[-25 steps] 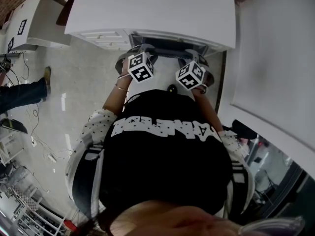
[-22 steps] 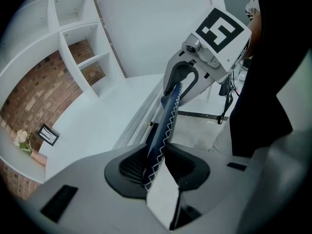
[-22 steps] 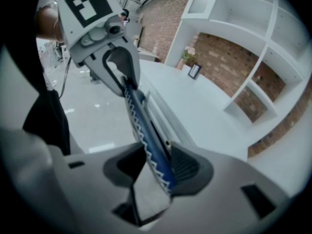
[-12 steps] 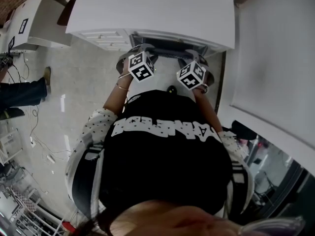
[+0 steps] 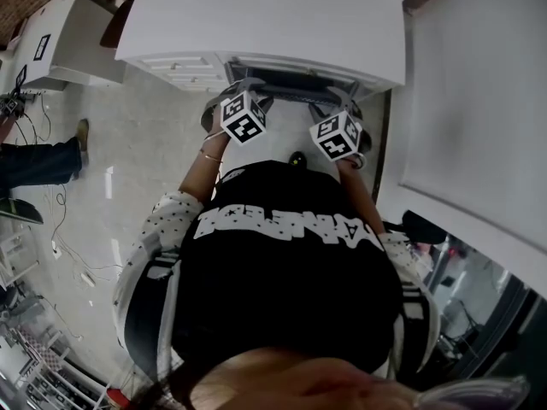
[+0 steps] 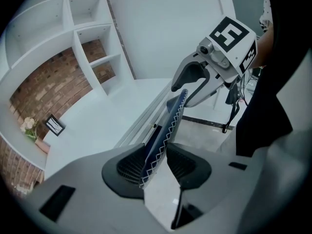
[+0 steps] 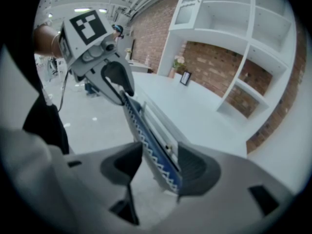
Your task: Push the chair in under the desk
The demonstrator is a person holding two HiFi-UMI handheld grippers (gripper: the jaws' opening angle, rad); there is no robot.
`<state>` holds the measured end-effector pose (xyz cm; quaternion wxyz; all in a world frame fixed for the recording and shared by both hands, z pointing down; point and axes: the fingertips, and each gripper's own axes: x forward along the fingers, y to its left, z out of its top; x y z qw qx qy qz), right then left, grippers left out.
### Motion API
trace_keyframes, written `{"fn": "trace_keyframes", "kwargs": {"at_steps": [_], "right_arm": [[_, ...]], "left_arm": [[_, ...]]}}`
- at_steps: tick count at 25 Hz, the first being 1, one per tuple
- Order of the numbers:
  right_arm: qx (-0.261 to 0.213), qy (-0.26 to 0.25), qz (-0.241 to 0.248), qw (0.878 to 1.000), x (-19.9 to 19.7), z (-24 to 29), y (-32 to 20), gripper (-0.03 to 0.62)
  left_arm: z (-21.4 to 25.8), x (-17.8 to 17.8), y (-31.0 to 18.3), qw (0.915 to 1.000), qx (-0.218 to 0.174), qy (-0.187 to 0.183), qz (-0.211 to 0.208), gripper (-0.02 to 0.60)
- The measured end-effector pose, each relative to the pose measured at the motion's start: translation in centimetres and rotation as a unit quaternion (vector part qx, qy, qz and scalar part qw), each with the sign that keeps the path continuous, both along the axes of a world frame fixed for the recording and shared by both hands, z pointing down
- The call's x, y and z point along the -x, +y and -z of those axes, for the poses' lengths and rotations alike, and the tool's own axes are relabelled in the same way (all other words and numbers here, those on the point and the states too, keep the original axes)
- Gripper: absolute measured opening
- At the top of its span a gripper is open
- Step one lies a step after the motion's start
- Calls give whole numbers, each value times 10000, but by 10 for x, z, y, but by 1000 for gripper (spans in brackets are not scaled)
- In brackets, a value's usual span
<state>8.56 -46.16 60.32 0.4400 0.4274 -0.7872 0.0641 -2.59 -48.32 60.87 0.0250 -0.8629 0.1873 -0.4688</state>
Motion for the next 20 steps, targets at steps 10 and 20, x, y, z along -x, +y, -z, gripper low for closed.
{"fn": "trace_keyframes", "kwargs": {"at_steps": [10, 20], "right_arm": [[-423, -1030, -311, 9933, 5, 37, 0, 222], [-1168, -2231, -654, 9656, 2, 92, 3, 44]], "left_arm": [[48, -7, -3, 9910, -159, 1186, 605, 155], [81, -12, 15, 9773, -245, 1957, 771, 37]]}}
